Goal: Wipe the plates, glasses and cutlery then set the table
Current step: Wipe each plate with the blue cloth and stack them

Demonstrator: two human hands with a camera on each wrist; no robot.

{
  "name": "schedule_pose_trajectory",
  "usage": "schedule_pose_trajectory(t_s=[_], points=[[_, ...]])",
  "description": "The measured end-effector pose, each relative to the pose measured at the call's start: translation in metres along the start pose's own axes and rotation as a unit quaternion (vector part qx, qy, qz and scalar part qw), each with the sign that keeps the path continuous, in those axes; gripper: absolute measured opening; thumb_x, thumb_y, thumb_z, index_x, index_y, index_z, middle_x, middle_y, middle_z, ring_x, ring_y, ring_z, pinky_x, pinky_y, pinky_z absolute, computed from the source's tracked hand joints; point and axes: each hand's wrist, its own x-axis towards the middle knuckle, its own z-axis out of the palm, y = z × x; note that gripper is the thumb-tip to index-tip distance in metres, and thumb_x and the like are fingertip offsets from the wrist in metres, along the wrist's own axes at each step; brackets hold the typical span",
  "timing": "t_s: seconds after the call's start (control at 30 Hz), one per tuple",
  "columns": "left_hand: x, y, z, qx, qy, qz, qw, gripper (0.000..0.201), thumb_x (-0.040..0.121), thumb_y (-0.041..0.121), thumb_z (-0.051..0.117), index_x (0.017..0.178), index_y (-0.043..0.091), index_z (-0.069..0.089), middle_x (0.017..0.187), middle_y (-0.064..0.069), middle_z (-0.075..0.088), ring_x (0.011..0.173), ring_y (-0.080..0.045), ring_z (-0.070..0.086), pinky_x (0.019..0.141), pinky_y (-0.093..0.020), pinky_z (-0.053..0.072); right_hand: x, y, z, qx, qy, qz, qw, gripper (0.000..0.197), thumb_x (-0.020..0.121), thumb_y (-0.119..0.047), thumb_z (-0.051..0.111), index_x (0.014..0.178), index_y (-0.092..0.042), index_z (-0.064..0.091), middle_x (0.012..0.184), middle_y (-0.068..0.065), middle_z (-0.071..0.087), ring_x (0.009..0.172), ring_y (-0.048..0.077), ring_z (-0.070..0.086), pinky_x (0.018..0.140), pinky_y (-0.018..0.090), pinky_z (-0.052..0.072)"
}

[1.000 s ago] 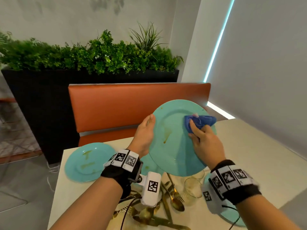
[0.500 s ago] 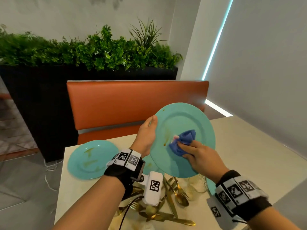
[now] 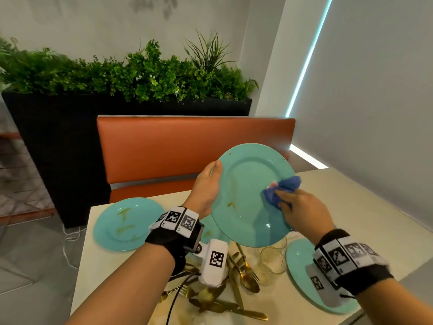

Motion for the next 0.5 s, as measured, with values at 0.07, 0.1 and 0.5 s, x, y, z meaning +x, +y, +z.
schedule_pose_trajectory(t_s=[0.07,0.1,0.5], points=[[0.001,0.001,0.017,0.01,-0.011,0.007,1.0,0.028,0.101,0.036,0.034,0.106,0.023,0.058,0.11,-0.003,0.066,0.103,-0.021,0.063,0.093,-0.04,0.05,0.012,-0.003,-0.004,0.073,0.116,0.055,0.989,0.032,0.089,-0.02,0.055,0.119,-0.015,0.065,0.101,0.023,0.066,0.082,0.043,0.063,0.065,0.043,0.051],[0.001,0.001,0.025,0.017,-0.016,0.011,1.0,0.028,0.101,0.035,0.034,0.105,0.022,0.059,0.111,-0.005,0.066,0.103,-0.021,0.063,0.093,-0.039,0.05,0.013,-0.011,-0.005,0.089,0.126,0.033,0.987,0.033,0.087,-0.019,0.059,0.119,-0.013,0.065,0.099,0.024,0.066,0.077,0.043,0.064,0.062,0.043,0.051],[0.007,-0.017,0.074,0.047,-0.019,0.012,0.999,0.028,0.101,0.034,0.034,0.109,0.021,0.057,0.104,0.007,0.066,0.095,-0.006,0.062,0.082,-0.018,0.05,0.018,0.025,-0.002,0.089,0.093,-0.024,0.991,0.036,0.091,-0.023,0.052,0.127,-0.02,0.057,0.108,0.018,0.063,0.084,0.04,0.064,0.063,0.045,0.054]])
